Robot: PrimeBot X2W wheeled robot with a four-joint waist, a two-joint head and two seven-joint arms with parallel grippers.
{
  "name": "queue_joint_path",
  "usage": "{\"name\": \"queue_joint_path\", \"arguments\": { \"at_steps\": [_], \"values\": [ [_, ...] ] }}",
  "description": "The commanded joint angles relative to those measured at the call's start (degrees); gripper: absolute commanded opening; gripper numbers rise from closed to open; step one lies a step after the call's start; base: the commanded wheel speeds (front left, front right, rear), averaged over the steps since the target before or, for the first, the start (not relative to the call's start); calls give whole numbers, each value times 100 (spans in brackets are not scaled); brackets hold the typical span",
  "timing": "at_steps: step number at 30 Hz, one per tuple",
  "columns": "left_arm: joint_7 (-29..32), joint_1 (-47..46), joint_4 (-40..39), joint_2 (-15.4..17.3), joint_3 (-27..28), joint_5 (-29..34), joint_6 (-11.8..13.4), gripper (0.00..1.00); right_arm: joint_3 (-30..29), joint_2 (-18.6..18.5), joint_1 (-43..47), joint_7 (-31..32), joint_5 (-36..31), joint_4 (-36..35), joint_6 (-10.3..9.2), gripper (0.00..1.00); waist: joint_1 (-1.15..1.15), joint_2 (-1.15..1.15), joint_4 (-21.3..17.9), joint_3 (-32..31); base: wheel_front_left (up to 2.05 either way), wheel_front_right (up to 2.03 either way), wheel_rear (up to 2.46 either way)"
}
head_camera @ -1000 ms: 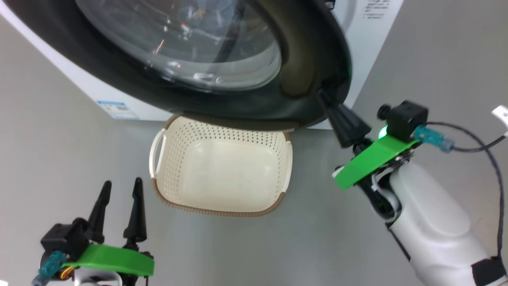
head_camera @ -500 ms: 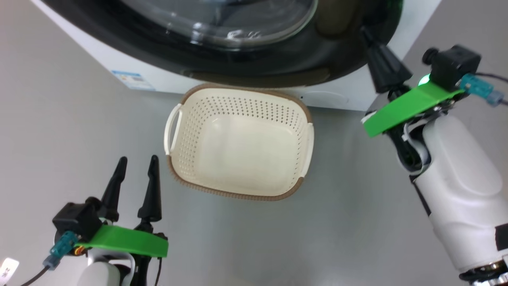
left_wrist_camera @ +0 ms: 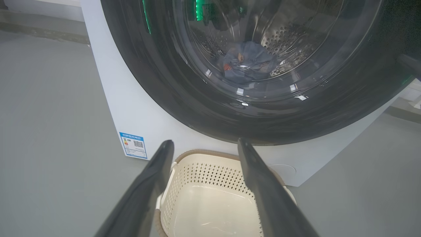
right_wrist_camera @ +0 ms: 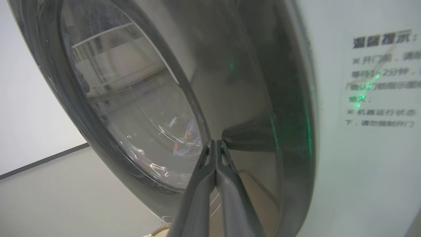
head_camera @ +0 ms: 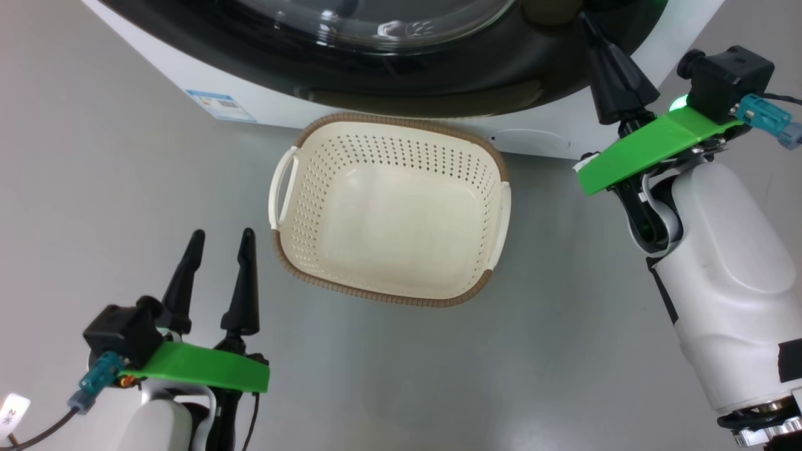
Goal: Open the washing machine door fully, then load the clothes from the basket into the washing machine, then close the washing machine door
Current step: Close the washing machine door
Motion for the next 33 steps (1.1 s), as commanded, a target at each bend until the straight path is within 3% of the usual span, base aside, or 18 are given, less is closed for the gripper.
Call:
{"name": "queue_joint_path", "arguments": {
  "at_steps": [1, 12, 13, 14, 15, 17, 33],
  "values": [
    [-36, -69, -118, 133, 200, -20, -9, 100, 67, 83, -96, -27, -1, -135, -26, 0, 0, -1, -25, -34, 0, 0, 0],
    [-36, 109, 48, 288, 360, 23, -9, 100, 430, 132, 638, -27, 129, -222, -26, 0, 0, -1, -261, -487, 0, 0, 0],
    [-36, 131, 64, 309, 377, 23, -9, 100, 453, 139, 702, -27, 141, -219, -26, 11, 0, -1, -292, -533, 0, 0, 0],
    [-36, 153, 79, 330, 398, 25, -9, 100, 474, 149, 762, -27, 152, -222, -26, 29, 0, -1, -325, -576, 0, 0, 0],
    [-36, 175, 94, 349, 415, 28, -9, 100, 493, 158, 823, -27, 158, -227, -26, 38, 0, -1, -356, -620, 0, 0, 0],
    [-36, 217, 124, 394, 433, 44, -9, 100, 516, 181, 944, -27, 163, -251, -26, 100, 0, -1, -419, -708, 0, 0, 0],
    [-36, 509, 281, 697, 661, 87, -9, 100, 414, 283, 1887, -27, 185, -421, -26, 100, 0, -1, -986, -1340, 0, 0, 0]
  ]
}}
